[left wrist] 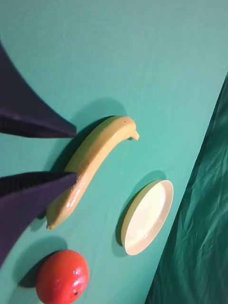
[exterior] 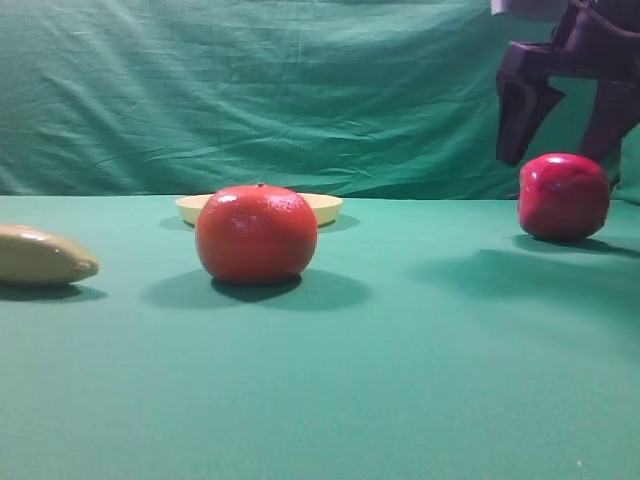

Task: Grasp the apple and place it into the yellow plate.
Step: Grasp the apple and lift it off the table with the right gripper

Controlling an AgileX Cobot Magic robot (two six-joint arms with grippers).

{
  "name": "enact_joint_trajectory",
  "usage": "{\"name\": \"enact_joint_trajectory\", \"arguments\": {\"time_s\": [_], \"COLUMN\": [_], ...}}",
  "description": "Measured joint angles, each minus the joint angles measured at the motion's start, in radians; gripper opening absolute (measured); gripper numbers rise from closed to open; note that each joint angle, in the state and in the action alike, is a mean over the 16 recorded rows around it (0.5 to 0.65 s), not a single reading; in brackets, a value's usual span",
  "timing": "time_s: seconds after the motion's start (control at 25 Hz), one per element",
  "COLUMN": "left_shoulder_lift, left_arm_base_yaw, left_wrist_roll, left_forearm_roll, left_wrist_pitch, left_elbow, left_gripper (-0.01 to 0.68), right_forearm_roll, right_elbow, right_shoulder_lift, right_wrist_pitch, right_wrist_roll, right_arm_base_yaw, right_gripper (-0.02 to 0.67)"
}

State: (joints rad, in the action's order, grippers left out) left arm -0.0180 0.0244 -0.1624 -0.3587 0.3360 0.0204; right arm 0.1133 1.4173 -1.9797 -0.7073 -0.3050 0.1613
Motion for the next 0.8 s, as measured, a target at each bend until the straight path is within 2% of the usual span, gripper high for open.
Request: {"name": "enact_joint_trajectory", "arguments": {"time_s": [0.28, 0.48, 0.8], "left_shoulder_lift": [0.0, 0.0, 0.0], "left_arm_base_yaw": [0.0, 0.0, 0.0], "left_wrist_roll": [0.0, 0.0, 0.0], "left_forearm_roll": [0.0, 0.0, 0.0], "left_wrist_pitch": [0.0, 0.0, 0.0], "left_elbow": [0.0, 0.0, 0.0], "left_gripper": [0.157, 0.157, 0.157], "right_forearm_roll": [0.009, 0.08, 0.252], "right_elbow": [0.044, 0.131, 0.284], "right_shoulder_lift": [-0.032, -0.035, -0.059], "right_wrist_pitch": [-0.007, -0.013, 0.082], "right_wrist_roll": [0.003, -0.009, -0.097], "right_arm_base_yaw": [0.001, 0.012, 0.111], "right_gripper": [0.574, 0.546, 0.543]}}
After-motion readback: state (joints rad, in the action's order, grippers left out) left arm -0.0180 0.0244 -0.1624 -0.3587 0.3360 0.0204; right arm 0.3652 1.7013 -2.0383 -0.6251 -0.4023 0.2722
